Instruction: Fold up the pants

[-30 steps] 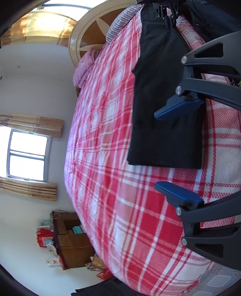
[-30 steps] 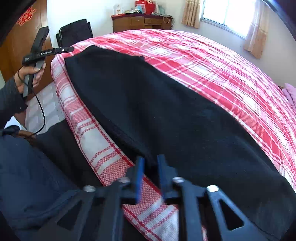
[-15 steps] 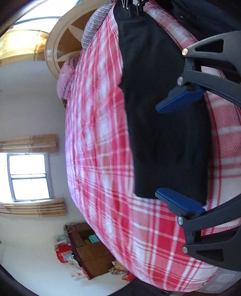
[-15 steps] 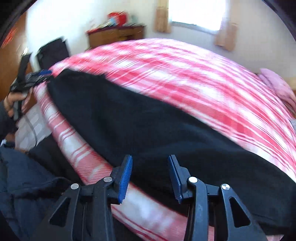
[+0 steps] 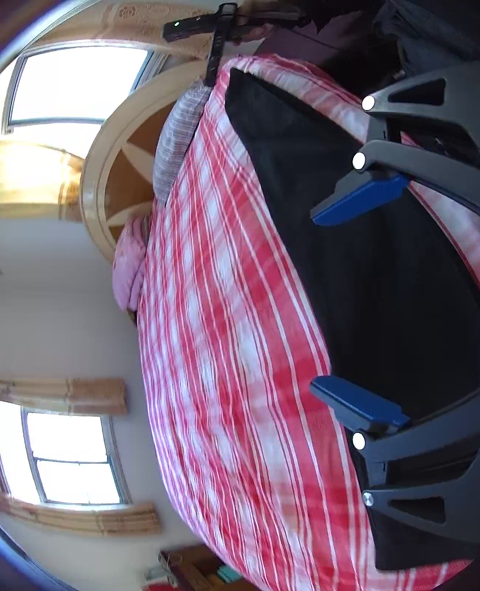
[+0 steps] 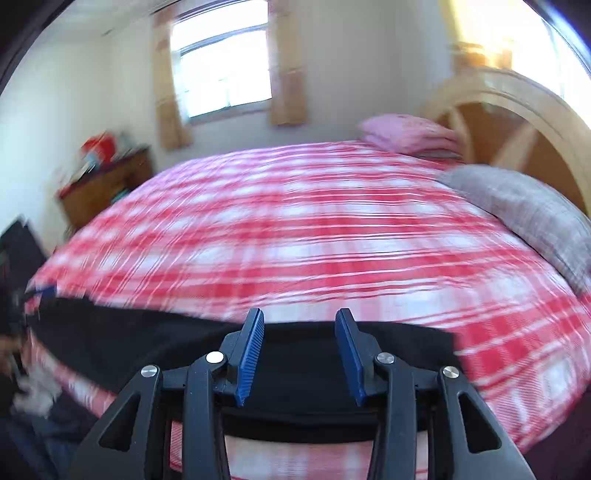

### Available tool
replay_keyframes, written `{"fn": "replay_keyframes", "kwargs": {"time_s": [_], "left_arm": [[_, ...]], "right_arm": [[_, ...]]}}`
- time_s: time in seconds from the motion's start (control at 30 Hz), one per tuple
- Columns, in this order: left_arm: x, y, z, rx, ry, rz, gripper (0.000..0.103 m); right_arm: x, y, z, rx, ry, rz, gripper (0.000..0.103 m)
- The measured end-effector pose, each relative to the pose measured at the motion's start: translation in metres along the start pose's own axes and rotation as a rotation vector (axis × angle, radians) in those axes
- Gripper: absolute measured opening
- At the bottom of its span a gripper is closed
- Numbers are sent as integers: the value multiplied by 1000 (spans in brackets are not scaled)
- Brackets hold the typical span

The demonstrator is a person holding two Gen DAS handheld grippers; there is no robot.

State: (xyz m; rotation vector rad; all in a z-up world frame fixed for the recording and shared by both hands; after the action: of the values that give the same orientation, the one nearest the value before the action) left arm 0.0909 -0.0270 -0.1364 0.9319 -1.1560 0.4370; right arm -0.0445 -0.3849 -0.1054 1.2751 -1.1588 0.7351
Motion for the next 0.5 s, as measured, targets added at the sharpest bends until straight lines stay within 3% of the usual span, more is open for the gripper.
{"fn": "replay_keyframes", "kwargs": {"time_s": [0.27,0.33,0.5], "left_arm": [[-15,-51,82,-189,-25,-67,86],[-23,-56,94,-225,-24,-95,86],[-41,-68,106,-255,-32,-163,86]], "right_arm": [[-4,-7,97,-222,-255,-44,44],[-13,-16,114,-212,-314,-75,44],[-33,-43,133,-92,-426,-151,44]]}}
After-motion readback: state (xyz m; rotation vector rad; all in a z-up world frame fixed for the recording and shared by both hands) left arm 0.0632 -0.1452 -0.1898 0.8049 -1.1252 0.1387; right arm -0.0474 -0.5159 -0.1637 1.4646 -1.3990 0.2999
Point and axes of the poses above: each gripper's, at about its wrist camera, not at the fingertips, and y roughly against the way its jaws point, z to its right, x to its top, the point moved 2 cm from there along -y, roughly the way its jaws point, and after that the axes turned 11 degrees about z, right-handed, at the moved point
